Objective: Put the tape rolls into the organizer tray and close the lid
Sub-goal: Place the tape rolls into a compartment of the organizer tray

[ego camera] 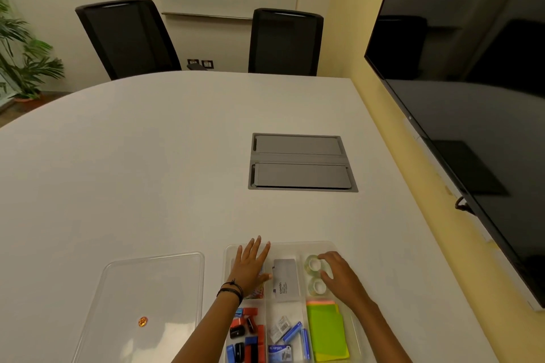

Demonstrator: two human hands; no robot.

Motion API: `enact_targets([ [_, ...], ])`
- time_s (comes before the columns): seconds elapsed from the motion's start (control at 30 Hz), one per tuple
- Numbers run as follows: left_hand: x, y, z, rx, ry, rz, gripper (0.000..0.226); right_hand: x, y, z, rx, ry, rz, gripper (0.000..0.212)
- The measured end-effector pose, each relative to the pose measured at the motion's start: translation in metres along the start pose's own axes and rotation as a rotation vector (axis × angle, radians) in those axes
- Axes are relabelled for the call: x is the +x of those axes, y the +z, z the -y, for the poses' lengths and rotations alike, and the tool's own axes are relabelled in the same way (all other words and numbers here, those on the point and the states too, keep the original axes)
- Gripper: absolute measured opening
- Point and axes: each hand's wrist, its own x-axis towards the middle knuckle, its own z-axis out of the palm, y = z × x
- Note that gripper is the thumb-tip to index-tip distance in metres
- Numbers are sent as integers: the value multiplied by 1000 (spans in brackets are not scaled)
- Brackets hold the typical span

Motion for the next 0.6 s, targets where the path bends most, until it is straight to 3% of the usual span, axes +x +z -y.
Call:
enact_targets([
  [0.27, -40, -24, 3, -383, 12, -281, 47, -26, 6, 15, 94, -72, 54, 28],
  [0.47, -91, -23, 40, -369, -60, -427, 34, -34, 27, 59, 134, -193, 99, 24],
  [0.6, -134, -19, 76, -385, -206, -496, 33, -36, 50, 97, 133, -289, 181, 24],
])
